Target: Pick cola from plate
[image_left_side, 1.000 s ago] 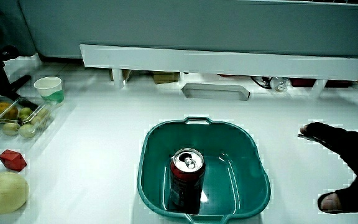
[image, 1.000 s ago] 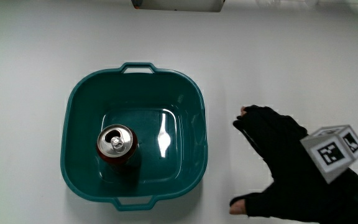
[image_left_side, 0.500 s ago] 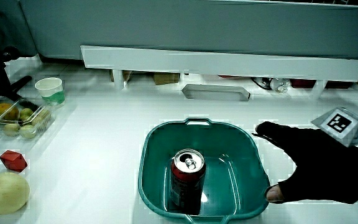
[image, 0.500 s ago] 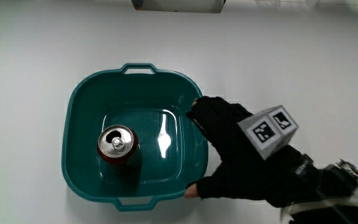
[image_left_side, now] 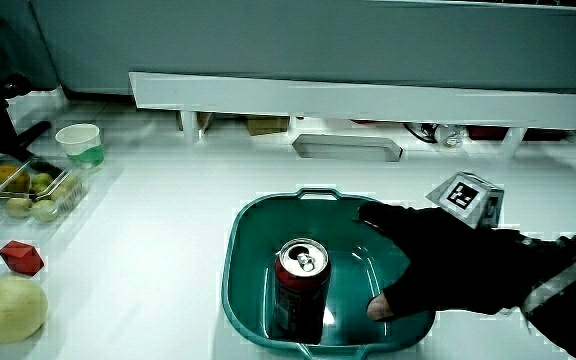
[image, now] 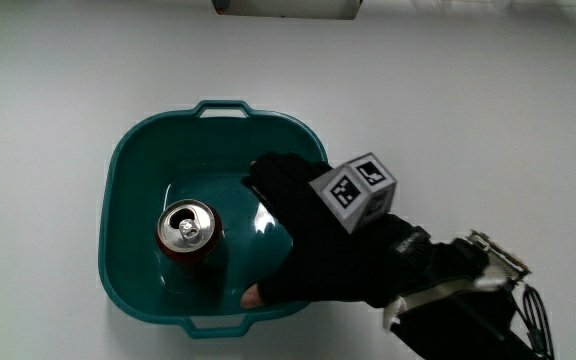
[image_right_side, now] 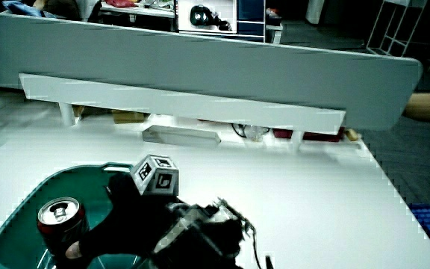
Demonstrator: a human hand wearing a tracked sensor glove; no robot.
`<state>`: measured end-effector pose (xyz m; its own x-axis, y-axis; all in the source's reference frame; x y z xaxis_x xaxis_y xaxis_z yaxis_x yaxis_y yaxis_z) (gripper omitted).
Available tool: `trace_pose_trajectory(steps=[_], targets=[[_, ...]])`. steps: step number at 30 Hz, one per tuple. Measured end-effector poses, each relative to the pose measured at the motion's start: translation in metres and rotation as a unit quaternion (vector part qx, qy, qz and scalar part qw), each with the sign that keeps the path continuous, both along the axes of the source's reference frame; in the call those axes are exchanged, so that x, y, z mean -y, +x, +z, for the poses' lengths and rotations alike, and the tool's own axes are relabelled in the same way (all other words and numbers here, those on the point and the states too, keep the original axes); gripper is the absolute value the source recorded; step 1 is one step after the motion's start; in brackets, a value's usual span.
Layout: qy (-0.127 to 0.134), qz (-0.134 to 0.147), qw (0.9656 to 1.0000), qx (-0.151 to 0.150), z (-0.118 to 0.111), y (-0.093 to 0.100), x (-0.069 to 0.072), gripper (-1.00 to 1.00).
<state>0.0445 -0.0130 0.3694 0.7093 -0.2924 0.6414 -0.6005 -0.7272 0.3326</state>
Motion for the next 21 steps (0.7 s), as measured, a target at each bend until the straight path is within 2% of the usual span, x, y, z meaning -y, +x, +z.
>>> trace_pose_trajectory(steps=[10,11,14,15,17,21], targets=[[-0.012,-0.011,0.9998,-0.010,0.017,-0.026,0.003,0.00],[-0.022,-0.018,0.9996,-0.006,0.024,-0.028,0.003,0.00],[-0.011,-0.017,0.9996,-0.018,0.023,-0.036,0.003,0.00],[-0.018,-0.016,0.9997,-0.006,0.020,-0.038,0.004,0.00],[-0.014,-0.015,0.9997,-0.013,0.027,-0.042,0.004,0.00],[-0.017,-0.008,0.9998,0.003,0.021,-0.045,0.004,0.00]])
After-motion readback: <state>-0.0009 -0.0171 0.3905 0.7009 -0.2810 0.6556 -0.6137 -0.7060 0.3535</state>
